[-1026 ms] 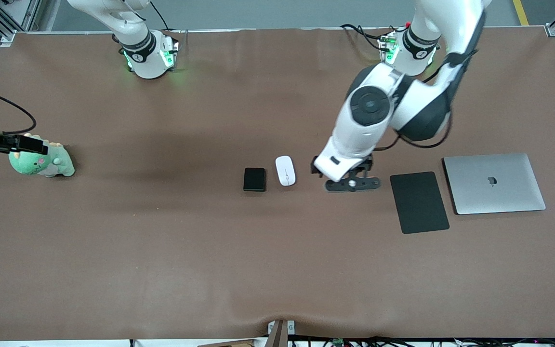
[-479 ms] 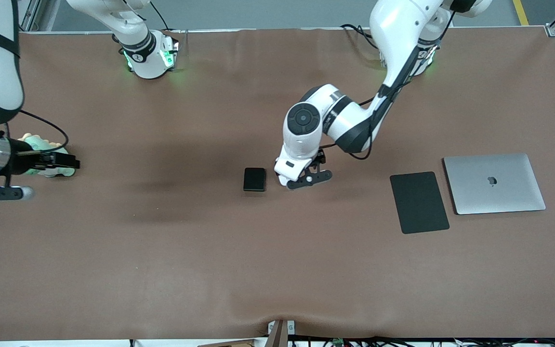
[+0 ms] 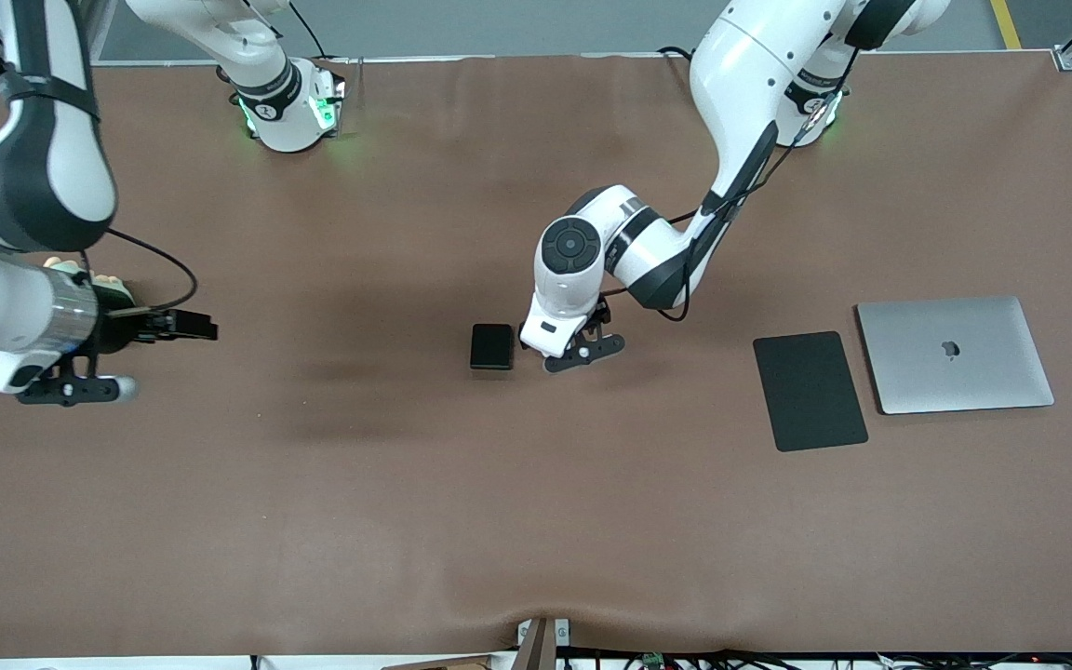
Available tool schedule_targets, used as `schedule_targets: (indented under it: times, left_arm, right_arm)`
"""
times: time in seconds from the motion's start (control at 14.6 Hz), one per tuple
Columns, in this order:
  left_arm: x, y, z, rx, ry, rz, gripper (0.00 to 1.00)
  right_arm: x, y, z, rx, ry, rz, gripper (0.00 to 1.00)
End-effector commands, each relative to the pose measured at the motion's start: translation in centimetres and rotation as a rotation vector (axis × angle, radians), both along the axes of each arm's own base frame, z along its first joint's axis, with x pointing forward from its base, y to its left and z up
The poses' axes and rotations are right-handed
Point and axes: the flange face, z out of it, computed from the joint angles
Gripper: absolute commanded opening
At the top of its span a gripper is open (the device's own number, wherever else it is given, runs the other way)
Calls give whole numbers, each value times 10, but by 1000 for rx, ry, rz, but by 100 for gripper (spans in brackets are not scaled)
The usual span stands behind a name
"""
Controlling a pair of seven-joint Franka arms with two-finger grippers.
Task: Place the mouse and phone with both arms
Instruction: 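Move the left gripper to the white mouse while the right gripper reaches the phone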
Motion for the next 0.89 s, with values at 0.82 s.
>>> schedule_targets:
  times: [0.82]
  left_arm:
    - [-25, -23, -58, 25, -3, -13, 92]
  right_arm:
    - [-5, 151, -48, -43, 4, -10, 100]
